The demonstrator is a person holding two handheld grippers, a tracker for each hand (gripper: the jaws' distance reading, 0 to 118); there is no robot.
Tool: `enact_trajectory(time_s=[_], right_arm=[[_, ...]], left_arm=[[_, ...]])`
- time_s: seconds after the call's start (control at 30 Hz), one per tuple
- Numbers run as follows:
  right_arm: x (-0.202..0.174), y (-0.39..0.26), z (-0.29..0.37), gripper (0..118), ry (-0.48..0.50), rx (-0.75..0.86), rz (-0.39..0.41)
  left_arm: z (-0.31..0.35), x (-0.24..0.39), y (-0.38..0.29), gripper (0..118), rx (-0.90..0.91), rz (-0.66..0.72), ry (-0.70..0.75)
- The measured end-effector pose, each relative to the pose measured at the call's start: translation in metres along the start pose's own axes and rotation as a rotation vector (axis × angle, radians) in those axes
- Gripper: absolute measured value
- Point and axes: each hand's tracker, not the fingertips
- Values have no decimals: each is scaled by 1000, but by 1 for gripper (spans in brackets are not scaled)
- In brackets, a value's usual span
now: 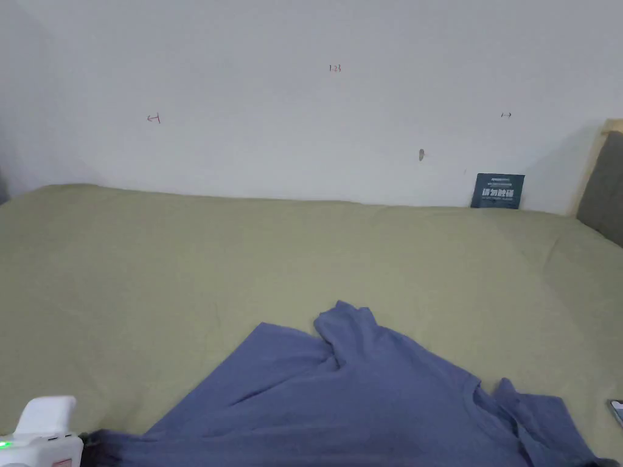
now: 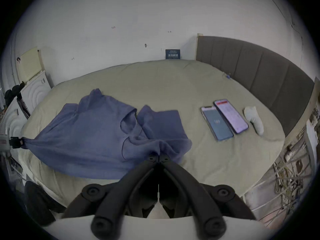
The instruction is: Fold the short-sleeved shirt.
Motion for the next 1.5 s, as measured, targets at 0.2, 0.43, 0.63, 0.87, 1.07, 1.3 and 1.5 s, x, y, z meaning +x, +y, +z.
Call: enact_trajectory(time_s=[0.2, 0.43, 0.63, 0.87, 1.07, 1.3, 1.5], right_arm=[[-11, 8, 12, 108, 41, 53, 10], [-51, 35, 55, 63, 84, 142, 70], [-98, 9, 94, 0, 144, 195, 113], [-126, -4, 101, 0, 177, 215, 143], [-134, -9, 91, 0, 188, 168, 158], [-138, -18, 77, 0, 182, 106, 196], [-138, -11, 61, 0, 195, 60, 215]], left_arm=[[19, -3, 2, 113, 56, 3, -22], [70, -1, 2, 46, 166, 30, 26], [84, -12, -20, 0, 124, 83, -33], [53, -35, -26, 1, 25, 105, -54], [1, -36, -11, 113, -75, 75, -47], [-53, -27, -5, 109, -156, -3, 26], [-40, -6, -10, 3, -133, -61, -46]])
